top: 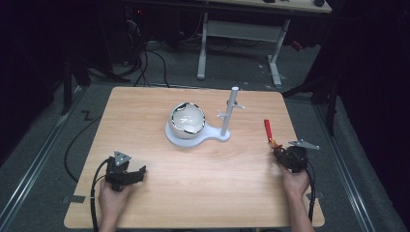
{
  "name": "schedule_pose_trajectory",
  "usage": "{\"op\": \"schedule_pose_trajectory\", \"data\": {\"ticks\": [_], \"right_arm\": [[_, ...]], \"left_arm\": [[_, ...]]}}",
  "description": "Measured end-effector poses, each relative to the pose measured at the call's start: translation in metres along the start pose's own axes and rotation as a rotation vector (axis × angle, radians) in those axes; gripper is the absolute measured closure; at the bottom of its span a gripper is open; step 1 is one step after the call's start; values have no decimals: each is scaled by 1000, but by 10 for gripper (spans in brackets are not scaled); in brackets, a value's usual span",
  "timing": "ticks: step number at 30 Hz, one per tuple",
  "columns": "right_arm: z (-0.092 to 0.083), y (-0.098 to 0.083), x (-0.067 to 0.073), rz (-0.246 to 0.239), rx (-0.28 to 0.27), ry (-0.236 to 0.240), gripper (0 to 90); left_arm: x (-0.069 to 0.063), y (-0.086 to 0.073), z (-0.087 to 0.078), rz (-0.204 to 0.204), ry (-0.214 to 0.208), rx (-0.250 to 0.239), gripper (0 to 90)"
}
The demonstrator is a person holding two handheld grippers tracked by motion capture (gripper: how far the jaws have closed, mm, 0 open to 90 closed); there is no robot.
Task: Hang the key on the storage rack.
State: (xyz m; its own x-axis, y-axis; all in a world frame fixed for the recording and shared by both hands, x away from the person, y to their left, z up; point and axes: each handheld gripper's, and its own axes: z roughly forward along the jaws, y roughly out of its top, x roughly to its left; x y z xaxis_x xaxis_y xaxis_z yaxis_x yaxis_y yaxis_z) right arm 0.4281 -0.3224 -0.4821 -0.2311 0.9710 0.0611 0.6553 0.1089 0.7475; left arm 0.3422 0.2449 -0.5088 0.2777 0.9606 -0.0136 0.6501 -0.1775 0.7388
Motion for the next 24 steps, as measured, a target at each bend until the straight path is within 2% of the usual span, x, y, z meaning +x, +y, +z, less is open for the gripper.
{"op": "schedule_pose_trajectory", "data": {"ticks": [9,17,24], "right_arm": [[-19,3,0,-17,-55,6,670],[-31,4,-3,-6,-89,26,670],[-45,10,1,-43,-128,30,671]], "left_arm": [[0,0,0,0,0,0,187],[0,0,0,0,0,0,187],[0,0,0,0,0,0,187]]}}
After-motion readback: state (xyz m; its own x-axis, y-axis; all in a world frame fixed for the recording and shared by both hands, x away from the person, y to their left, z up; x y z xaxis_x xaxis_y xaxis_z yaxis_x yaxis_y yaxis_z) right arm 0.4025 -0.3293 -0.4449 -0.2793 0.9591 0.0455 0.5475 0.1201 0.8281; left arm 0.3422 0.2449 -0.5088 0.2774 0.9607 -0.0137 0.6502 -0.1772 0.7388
